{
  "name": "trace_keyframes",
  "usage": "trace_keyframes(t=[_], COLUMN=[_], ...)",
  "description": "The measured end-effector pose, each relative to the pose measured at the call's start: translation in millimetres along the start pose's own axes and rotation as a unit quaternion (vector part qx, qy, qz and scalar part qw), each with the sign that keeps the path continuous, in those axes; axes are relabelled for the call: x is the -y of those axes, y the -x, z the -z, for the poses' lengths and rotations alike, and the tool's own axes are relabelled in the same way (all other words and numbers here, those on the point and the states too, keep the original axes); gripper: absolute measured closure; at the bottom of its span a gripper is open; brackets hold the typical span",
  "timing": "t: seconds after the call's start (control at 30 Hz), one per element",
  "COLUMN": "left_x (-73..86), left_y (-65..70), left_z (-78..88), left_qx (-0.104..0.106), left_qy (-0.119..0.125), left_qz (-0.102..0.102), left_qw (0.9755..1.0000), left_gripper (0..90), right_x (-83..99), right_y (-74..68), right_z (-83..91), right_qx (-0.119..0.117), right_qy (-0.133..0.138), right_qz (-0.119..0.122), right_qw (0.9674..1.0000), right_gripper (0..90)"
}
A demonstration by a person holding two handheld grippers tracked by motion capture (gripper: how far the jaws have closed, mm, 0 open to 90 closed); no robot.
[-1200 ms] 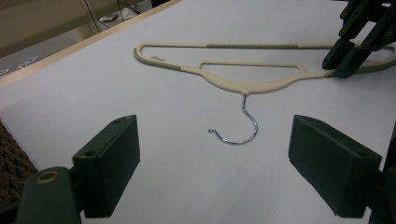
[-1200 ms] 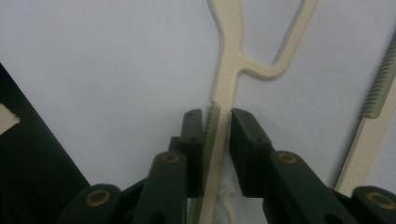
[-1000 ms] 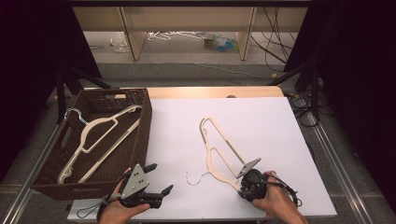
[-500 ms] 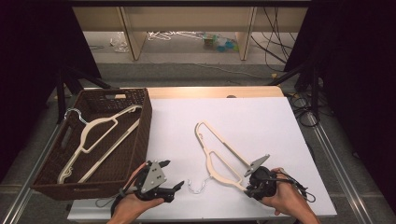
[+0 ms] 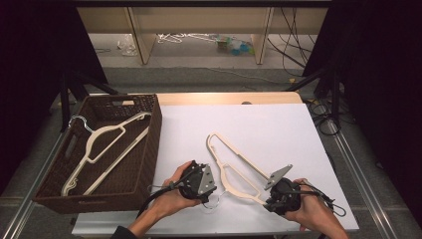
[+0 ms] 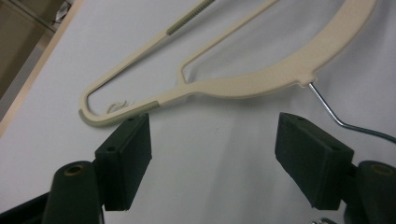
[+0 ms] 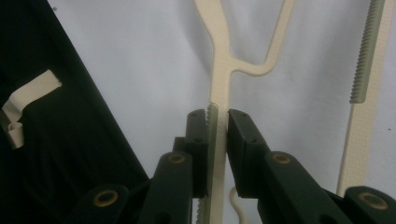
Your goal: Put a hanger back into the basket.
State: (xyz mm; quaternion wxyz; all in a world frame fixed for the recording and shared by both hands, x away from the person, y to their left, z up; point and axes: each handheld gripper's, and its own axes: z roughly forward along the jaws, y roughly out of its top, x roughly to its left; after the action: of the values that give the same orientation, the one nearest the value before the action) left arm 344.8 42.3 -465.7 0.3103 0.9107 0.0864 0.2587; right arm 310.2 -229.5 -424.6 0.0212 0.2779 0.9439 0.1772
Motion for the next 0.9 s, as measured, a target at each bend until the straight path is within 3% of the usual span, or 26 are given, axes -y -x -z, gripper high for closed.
trace_keyframes(t=[0.13,0.33,0.47,0.5,0.63,0.7,0.73,0.77,0.87,0.9], left_x=[-9.0,-14.6,-22.3,-25.2,-27.3,-28.5,-29.3,-30.3,-34.8,-37.9], left_y=[6.5,7.1,12.3,11.9,10.1,9.1,7.4,6.8,5.9,5.8], left_z=[-9.9,-21.0,-26.6,-28.5,-31.0,-30.9,-29.9,-29.2,-26.3,-25.1], left_qx=[0.003,0.0,0.009,0.012,0.031,0.046,0.059,0.063,0.076,0.082], left_qy=[-0.011,-0.015,-0.022,-0.032,-0.025,-0.01,-0.003,0.003,0.01,0.011], left_qz=[-0.041,-0.059,-0.092,-0.113,-0.13,-0.147,-0.156,-0.168,-0.203,-0.223], left_qw=[0.9991,0.9981,0.9955,0.993,0.9907,0.988,0.986,0.9838,0.9762,0.9713], left_gripper=[30.2,31.8,33.3,34.2,44.0,46.6,54.8,54.8,60.0,63.4], right_x=[0.7,0.4,0.5,1.3,3.3,5.8,8.4,8.4,11.4,13.4], right_y=[0.1,-1.0,-0.9,-0.3,2.2,4.2,7.2,7.2,10.6,11.8], right_z=[4.0,2.8,3.0,1.8,0.3,-0.1,-1.4,-1.4,-4.2,-6.1], right_qx=[0.001,-0.001,-0.003,-0.002,-0.002,-0.007,-0.013,-0.013,-0.019,-0.023], right_qy=[0.001,-0.002,0.001,-0.001,-0.002,0.001,0.007,0.007,0.004,-0.002], right_qz=[0.002,0.005,0.008,0.009,0.008,0.008,0.013,0.013,0.012,0.008], right_qw=[1.0,1.0,1.0,1.0,1.0,0.9999,0.9998,0.9998,0.9997,0.9997], right_gripper=[79.3,79.2,79.2,79.2,79.2,79.1,79.1,79.1,79.2,79.3])
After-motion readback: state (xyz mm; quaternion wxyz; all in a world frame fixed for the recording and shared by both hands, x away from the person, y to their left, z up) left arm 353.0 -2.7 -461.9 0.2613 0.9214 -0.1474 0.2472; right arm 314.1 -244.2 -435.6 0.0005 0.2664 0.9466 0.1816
